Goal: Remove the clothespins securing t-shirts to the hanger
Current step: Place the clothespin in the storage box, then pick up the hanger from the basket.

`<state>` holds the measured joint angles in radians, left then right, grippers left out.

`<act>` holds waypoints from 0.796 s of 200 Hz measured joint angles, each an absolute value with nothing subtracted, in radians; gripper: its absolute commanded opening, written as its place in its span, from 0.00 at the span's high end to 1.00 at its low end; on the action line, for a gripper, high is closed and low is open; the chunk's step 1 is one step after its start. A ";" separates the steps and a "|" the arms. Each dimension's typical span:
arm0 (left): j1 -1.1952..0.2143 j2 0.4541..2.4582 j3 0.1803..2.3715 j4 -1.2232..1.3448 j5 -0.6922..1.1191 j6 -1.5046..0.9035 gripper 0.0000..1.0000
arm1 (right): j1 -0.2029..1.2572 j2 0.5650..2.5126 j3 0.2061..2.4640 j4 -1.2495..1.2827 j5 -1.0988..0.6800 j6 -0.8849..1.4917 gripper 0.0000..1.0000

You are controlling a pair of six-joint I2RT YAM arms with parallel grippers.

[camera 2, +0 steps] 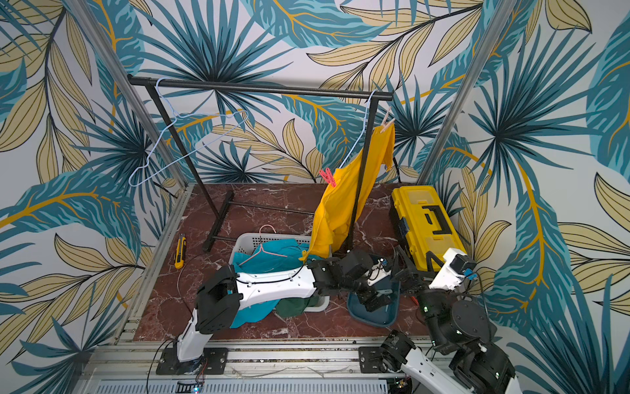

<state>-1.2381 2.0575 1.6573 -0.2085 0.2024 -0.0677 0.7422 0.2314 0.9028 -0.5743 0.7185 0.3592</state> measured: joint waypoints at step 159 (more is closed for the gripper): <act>-1.312 1.426 1.178 -0.361 -0.190 -0.170 0.01 | 0.742 0.456 0.862 -0.473 0.675 0.366 0.01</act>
<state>-1.3117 1.4258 1.1778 -0.3611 -0.1898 -0.1699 0.7422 0.4564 0.8619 -0.4732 0.6746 0.3656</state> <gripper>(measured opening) 0.995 0.994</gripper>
